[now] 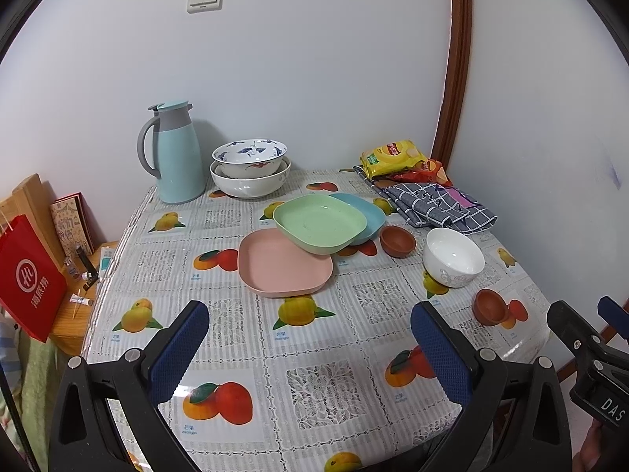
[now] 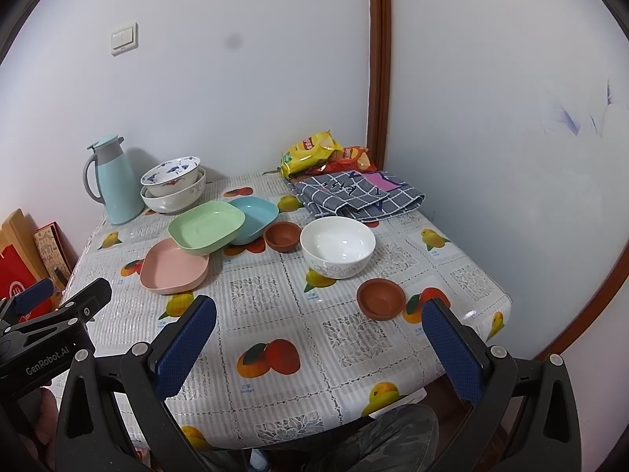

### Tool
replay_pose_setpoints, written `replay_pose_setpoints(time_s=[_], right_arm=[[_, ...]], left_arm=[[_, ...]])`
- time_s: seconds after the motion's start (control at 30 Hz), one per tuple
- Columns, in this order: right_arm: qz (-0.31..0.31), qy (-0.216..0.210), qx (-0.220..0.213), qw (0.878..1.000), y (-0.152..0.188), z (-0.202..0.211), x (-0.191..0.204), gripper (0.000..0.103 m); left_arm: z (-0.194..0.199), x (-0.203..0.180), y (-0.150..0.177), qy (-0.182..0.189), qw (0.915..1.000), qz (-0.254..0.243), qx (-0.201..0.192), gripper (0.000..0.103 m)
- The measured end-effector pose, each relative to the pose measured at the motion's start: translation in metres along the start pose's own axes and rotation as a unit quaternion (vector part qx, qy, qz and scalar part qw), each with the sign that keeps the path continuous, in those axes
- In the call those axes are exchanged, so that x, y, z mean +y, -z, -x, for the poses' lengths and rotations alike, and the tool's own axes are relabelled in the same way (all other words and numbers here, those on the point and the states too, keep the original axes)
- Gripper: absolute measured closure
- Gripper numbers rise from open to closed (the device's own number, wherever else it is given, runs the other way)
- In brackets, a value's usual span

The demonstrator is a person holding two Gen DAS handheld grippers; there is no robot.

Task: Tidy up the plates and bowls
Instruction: 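Move both grippers forward toward the rim of the green square plate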

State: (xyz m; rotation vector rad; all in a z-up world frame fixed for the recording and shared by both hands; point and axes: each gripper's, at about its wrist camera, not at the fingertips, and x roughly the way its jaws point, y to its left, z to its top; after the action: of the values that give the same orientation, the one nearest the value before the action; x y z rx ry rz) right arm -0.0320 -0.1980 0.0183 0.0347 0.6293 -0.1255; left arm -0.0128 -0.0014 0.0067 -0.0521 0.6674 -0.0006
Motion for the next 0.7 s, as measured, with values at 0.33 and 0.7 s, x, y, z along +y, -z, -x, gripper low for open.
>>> replay_pose_setpoints(time_s=[0.33, 0.7], right_arm=[[-0.003, -0.006, -0.002, 1.000, -0.001, -0.009, -0.001, 0.000], [0.011, -0.010, 0.006, 1.000, -0.017, -0.031, 0.017, 0.000]], left_arm=[[-0.015, -0.001, -0.005, 0.000, 1.0000, -0.002, 0.009, 0.000], [-0.037, 0.015, -0.025, -0.001, 0.9996, 0.009, 0.026, 0.000]])
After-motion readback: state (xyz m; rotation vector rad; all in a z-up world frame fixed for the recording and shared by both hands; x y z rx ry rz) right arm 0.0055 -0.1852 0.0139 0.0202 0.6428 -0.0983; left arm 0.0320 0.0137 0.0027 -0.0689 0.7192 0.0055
